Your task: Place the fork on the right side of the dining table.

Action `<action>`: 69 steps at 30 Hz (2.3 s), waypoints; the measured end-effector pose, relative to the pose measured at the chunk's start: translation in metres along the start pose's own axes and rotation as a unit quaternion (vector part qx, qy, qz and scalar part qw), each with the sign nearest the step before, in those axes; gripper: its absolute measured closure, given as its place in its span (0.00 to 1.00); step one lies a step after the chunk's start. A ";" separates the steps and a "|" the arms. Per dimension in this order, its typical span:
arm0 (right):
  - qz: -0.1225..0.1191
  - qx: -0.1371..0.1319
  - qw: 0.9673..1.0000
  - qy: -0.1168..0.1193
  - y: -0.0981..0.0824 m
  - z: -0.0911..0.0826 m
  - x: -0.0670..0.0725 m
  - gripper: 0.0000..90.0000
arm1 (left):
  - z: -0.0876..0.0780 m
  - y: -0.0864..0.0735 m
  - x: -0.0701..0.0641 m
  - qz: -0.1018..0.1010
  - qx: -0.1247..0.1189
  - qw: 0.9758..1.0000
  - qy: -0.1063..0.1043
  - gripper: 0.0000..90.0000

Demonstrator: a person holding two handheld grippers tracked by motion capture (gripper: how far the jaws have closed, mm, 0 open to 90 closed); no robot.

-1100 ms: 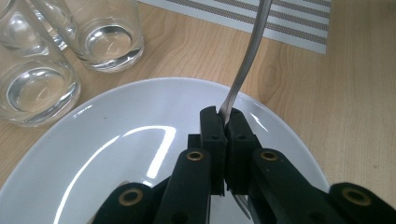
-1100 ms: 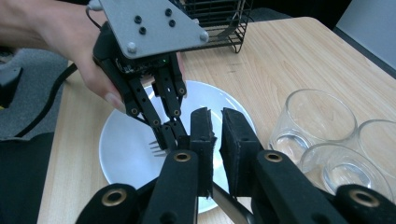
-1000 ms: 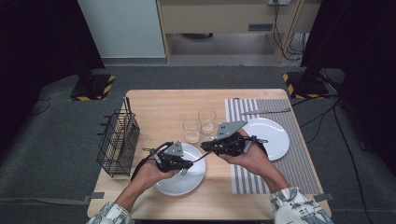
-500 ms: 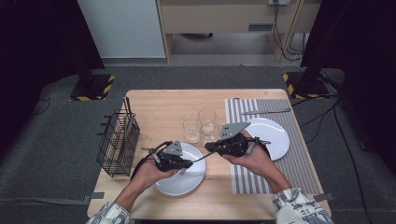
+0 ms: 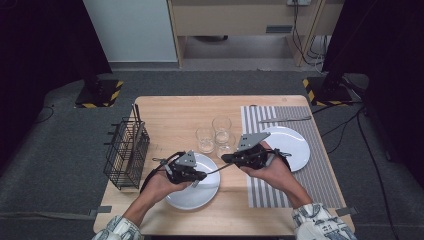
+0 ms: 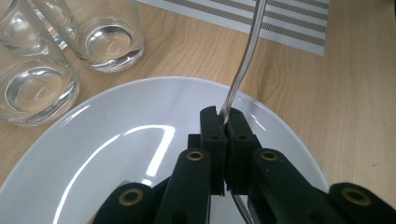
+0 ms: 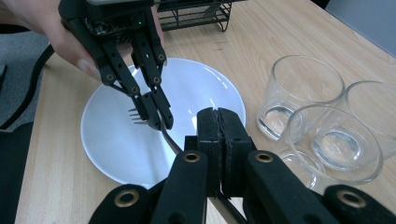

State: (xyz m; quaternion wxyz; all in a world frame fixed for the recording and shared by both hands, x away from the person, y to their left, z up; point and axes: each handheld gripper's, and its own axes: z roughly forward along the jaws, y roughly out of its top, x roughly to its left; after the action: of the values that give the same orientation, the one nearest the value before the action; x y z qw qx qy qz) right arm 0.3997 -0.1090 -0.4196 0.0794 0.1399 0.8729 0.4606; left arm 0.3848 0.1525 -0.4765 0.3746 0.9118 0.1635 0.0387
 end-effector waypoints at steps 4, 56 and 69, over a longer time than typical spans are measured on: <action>-0.002 -0.004 1.000 -0.004 0.004 -0.002 0.000 1.00 | 0.000 -0.001 0.001 -0.001 0.010 1.000 0.006 0.97; 0.021 -0.013 1.000 0.002 -0.030 0.008 0.001 1.00 | -0.009 -0.004 0.005 -0.004 0.012 1.000 0.007 0.96; 0.022 -0.014 1.000 0.005 -0.030 0.010 0.003 1.00 | -0.009 -0.004 0.006 -0.003 0.019 1.000 0.008 0.96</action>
State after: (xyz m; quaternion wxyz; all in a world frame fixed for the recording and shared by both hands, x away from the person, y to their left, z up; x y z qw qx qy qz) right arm 0.3944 -0.1167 -0.4499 0.0667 0.1550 0.8634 0.4755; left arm 0.3873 0.1631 -0.4726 0.3564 0.9179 0.1695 0.0419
